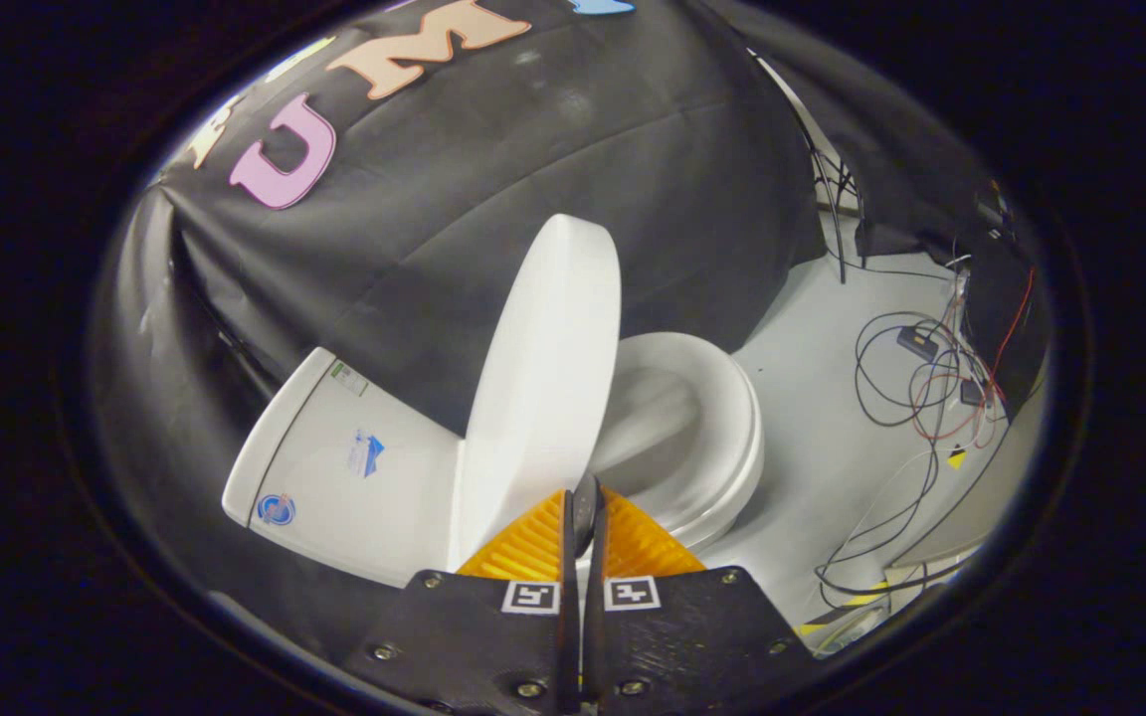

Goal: Open the toilet lid.

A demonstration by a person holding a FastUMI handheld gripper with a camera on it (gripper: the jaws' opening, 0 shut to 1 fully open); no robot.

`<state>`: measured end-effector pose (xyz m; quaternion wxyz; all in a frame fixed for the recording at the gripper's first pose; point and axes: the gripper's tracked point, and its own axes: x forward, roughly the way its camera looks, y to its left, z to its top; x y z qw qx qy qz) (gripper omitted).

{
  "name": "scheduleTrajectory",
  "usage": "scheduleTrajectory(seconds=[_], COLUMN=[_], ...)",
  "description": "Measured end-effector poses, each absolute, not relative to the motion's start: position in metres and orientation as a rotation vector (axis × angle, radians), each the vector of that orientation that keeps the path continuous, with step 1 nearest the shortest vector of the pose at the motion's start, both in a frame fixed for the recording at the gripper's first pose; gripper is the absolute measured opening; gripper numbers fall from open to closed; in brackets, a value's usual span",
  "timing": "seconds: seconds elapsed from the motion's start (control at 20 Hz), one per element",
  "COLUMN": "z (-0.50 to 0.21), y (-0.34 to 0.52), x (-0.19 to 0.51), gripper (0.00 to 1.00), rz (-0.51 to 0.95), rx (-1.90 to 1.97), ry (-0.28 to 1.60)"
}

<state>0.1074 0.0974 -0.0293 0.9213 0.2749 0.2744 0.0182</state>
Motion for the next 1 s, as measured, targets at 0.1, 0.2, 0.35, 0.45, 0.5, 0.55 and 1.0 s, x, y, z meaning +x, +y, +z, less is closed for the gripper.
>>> scheduleTrajectory(seconds=[0.1,0.2,0.35,0.45,0.5,0.55,1.0], z=[-0.024,-0.02,-0.015,-0.01,-0.009,-0.007,0.012], y=[0.1,0.102,0.105,0.109,0.11,0.112,0.127], x=[0.107,0.106,0.105,0.105,0.104,0.104,0.102], gripper=[0.02,0.02,0.02,0.02,0.02,0.02,0.02], rz=[0.044,0.048,0.055,0.067,0.069,0.074,0.091], rx=[0.562,0.549,0.52,0.505,0.5,0.49,0.485], ry=[0.556,0.547,0.536,0.525,0.521,0.515,0.45])
